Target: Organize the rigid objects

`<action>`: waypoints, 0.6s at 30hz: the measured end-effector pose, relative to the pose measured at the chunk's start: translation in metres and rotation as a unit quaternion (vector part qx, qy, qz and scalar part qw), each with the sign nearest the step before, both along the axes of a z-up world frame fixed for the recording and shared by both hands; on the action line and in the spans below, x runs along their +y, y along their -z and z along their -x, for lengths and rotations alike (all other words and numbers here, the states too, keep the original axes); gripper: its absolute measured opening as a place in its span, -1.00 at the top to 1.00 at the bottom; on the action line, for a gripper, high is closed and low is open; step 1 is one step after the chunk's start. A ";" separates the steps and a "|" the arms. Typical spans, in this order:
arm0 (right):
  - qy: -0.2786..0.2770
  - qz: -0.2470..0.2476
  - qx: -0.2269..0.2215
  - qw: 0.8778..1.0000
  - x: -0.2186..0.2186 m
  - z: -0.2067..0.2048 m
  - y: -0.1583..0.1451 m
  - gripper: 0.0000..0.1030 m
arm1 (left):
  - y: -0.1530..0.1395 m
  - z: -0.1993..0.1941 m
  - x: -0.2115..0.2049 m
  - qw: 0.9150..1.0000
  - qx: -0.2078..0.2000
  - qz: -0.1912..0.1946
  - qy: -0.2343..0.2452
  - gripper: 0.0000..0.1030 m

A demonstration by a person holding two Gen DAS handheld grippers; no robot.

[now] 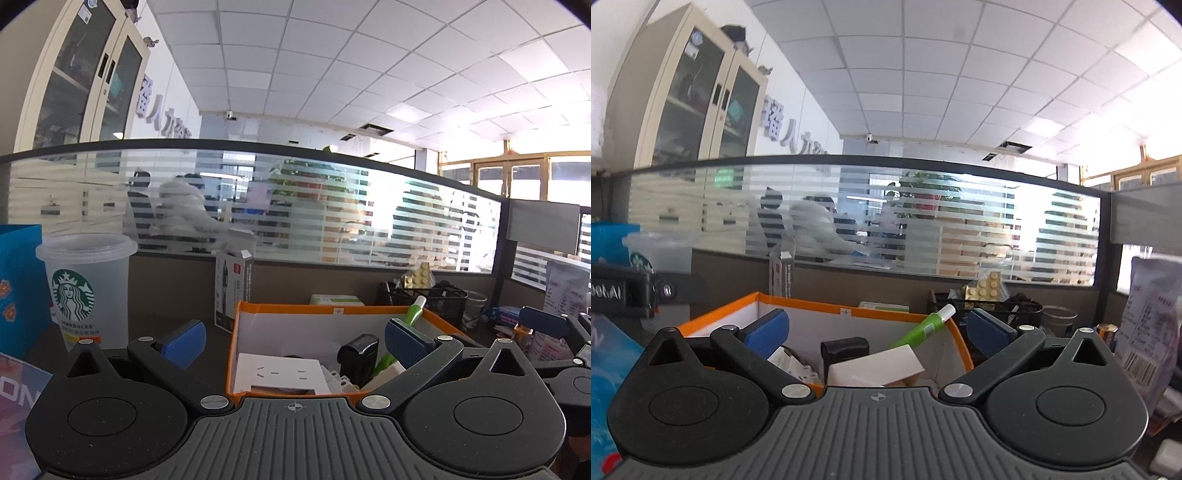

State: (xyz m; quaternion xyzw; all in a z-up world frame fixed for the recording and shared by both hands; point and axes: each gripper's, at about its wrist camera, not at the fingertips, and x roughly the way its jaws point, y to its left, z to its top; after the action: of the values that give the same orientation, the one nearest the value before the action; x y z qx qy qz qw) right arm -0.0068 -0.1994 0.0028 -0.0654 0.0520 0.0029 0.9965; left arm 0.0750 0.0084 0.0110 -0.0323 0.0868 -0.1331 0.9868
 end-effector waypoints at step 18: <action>-0.004 0.001 -0.003 1.000 -0.001 0.014 -0.005 -1.00 | -0.006 0.011 -0.003 1.000 -0.006 -0.004 0.005 -1.00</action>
State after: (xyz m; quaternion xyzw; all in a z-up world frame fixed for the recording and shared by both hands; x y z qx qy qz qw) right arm -0.0205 -0.2002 0.0079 -0.0668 0.0491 0.0070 0.9965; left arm 0.0636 0.0053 0.0166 -0.0274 0.0816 -0.1378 0.9867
